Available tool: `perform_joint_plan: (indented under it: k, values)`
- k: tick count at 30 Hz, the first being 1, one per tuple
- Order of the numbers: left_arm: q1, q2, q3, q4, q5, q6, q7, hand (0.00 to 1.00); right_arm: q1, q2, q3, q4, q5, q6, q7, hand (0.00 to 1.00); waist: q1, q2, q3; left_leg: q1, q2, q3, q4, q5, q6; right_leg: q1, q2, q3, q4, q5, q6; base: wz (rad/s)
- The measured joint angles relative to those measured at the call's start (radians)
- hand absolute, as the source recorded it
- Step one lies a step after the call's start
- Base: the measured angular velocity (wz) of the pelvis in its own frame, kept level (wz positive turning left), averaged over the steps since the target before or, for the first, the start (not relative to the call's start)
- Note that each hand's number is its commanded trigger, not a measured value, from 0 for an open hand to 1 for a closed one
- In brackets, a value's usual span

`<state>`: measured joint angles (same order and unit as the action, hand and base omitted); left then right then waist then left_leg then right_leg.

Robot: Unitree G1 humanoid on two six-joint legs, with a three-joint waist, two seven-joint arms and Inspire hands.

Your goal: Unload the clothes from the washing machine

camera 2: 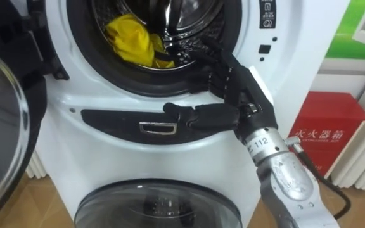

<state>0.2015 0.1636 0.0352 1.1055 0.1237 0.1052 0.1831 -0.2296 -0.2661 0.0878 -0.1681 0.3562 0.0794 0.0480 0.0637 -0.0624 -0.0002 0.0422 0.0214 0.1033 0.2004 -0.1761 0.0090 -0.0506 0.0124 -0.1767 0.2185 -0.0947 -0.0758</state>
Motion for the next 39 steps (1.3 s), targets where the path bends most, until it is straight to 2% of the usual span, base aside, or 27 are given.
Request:
perform_joint_plan:
  k: [6, 8, 10, 14, 18, 21, 24, 25, 26, 28, 29, 31, 34, 39]
  values:
    - [-0.006, 0.0, 0.005, -0.005, 0.0, 0.0, 0.0, 0.0, -0.029, -0.033, 0.002, -0.028, -0.01, 0.067, 0.027, 0.0, 0.005, -0.005, -0.003, -0.005, 0.004, -0.009, -0.003, 0.007, -0.013, -0.002, 0.005, -0.018, 0.0, -0.003, -0.016, 0.05]
    - [-0.009, 0.0, 0.004, -0.006, 0.0, 0.001, 0.0, 0.0, -0.039, -0.041, 0.007, -0.051, -0.057, 0.105, 0.034, 0.0, 0.013, -0.008, -0.0053, -0.003, 0.008, -0.008, -0.005, 0.007, -0.016, -0.003, 0.009, -0.018, 0.003, -0.006, -0.022, 0.0]
    - [-0.009, 0.001, 0.004, -0.006, 0.0, 0.002, 0.001, 0.0, -0.05, -0.041, 0.008, -0.054, -0.098, 0.123, 0.051, 0.0, 0.018, -0.012, -0.0063, 0.002, 0.009, -0.007, -0.012, 0.01, -0.02, -0.004, 0.011, -0.016, 0.005, -0.006, -0.025, -0.05]
    - [-0.009, 0.01, 0.003, -0.005, 0.0, 0.002, 0.005, 0.0, -0.055, -0.031, 0.011, -0.056, -0.135, 0.139, 0.073, 0.0, 0.031, -0.029, -0.0105, 0.006, 0.018, 0.0, -0.017, 0.011, -0.026, -0.004, 0.021, -0.009, 0.003, -0.005, -0.035, -0.06]
    - [-0.011, 0.01, -0.001, -0.003, 0.0, 0.008, 0.006, 0.0, -0.055, -0.025, 0.027, -0.092, -0.189, 0.167, 0.076, 0.0, 0.049, -0.031, -0.0097, 0.007, 0.023, 0.002, -0.018, 0.009, -0.032, -0.006, 0.027, -0.007, 0.004, -0.007, -0.043, -0.03]
    - [-0.011, 0.011, -0.004, -0.007, -0.002, 0.029, 0.006, 0.0, -0.055, -0.01, 0.045, -0.108, -0.208, 0.18, 0.074, 0.0, 0.056, -0.032, -0.0099, 0.007, 0.024, 0.002, -0.02, 0.01, -0.033, -0.008, 0.033, -0.003, 0.004, -0.007, -0.047, -0.05]
    - [-0.02, 0.012, -0.021, -0.009, -0.002, 0.039, 0.004, 0.0, -0.114, 0.021, 0.098, -0.122, -0.2, 0.182, 0.089, 0.0, 0.064, -0.032, -0.0101, 0.007, 0.028, 0.001, -0.02, 0.011, -0.032, -0.009, 0.037, -0.003, 0.003, -0.008, -0.05, 0.0]
    - [-0.028, 0.012, -0.021, -0.009, -0.002, 0.039, 0.001, 0.0, -0.165, 0.041, 0.121, -0.123, -0.193, 0.181, 0.096, 0.0, 0.076, -0.034, -0.0113, 0.005, 0.029, -0.001, -0.02, 0.012, -0.031, -0.009, 0.038, -0.006, 0.0, -0.008, -0.052, 0.14]
    - [-0.036, 0.012, -0.022, -0.01, -0.002, 0.039, 0.0, 0.0, -0.213, 0.063, 0.141, -0.124, -0.17, 0.179, 0.102, 0.0, 0.083, -0.038, -0.0142, 0.004, 0.031, -0.011, -0.019, 0.014, -0.039, -0.002, 0.039, -0.014, -0.007, -0.009, -0.054, 0.23]
    - [-0.039, 0.015, -0.021, -0.013, -0.002, 0.038, 0.001, 0.0, -0.257, 0.077, 0.168, -0.139, -0.132, 0.169, 0.111, 0.0, 0.092, -0.048, -0.0214, 0.01, 0.03, -0.03, -0.018, 0.022, -0.051, 0.01, 0.042, -0.018, -0.021, -0.008, -0.057, 0.32]
    - [-0.035, 0.014, -0.02, -0.013, -0.003, 0.039, 0.001, 0.0, -0.263, 0.078, 0.177, -0.154, -0.106, 0.16, 0.123, 0.0, 0.117, -0.055, -0.0234, 0.025, 0.031, -0.031, -0.025, 0.022, -0.051, 0.028, 0.043, -0.021, -0.033, -0.003, -0.066, 0.24]
    - [-0.032, 0.017, -0.018, -0.013, -0.008, 0.039, 0.005, 0.0, -0.262, 0.079, 0.187, -0.165, -0.078, 0.15, 0.137, 0.0, 0.136, -0.064, -0.0171, 0.044, 0.029, -0.033, -0.033, 0.018, -0.05, 0.055, 0.042, -0.029, -0.04, -0.009, -0.061, 0.16]
    - [-0.028, 0.017, -0.021, -0.008, -0.017, 0.048, 0.004, 0.0, -0.262, 0.073, 0.182, -0.165, -0.074, 0.148, 0.14, 0.0, 0.136, -0.062, -0.0134, 0.046, 0.025, -0.036, -0.034, 0.003, -0.043, 0.065, 0.039, -0.032, -0.048, -0.014, -0.043, 0.01]
    - [-0.03, 0.016, -0.022, -0.009, -0.013, 0.048, 0.003, 0.0, -0.262, 0.075, 0.205, -0.16, -0.052, 0.143, 0.153, 0.0, 0.135, -0.057, -0.0077, 0.056, 0.021, -0.035, -0.037, -0.007, -0.035, 0.079, 0.037, -0.032, -0.049, -0.01, -0.044, -0.01]
